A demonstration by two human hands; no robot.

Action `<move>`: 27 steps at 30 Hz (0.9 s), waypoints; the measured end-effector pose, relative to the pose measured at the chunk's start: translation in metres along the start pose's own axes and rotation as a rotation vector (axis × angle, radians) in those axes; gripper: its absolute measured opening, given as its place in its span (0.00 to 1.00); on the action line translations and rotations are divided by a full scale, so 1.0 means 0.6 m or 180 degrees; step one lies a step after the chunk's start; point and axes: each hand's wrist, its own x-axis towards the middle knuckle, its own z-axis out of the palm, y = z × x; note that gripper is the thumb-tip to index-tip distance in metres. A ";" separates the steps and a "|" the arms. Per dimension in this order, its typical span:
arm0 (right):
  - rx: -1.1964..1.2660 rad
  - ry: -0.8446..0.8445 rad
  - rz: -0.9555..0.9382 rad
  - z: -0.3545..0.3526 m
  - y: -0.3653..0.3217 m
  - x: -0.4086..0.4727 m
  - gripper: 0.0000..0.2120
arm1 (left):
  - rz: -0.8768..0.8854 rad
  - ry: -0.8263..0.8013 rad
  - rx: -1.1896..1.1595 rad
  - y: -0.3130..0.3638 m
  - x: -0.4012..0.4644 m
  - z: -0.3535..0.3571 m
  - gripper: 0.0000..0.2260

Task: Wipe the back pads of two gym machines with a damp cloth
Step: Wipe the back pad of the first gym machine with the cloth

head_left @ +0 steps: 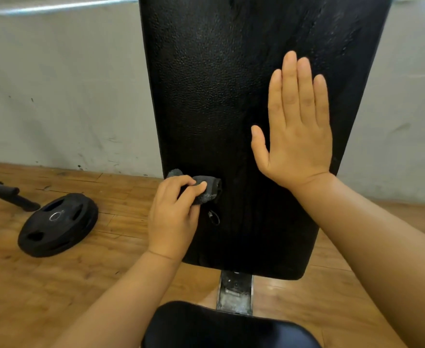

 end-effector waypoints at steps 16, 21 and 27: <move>-0.0029 0.0108 0.0064 0.006 -0.004 -0.002 0.32 | -0.0084 -0.0018 -0.0219 0.004 0.004 -0.002 0.19; -0.0035 0.0090 0.0074 0.006 -0.005 -0.002 0.32 | -0.0049 -0.0089 -0.0114 -0.006 -0.034 0.017 0.22; -0.0048 0.0099 0.0088 0.007 -0.007 -0.004 0.31 | 0.0293 -0.0591 -0.0029 -0.019 -0.066 0.006 0.22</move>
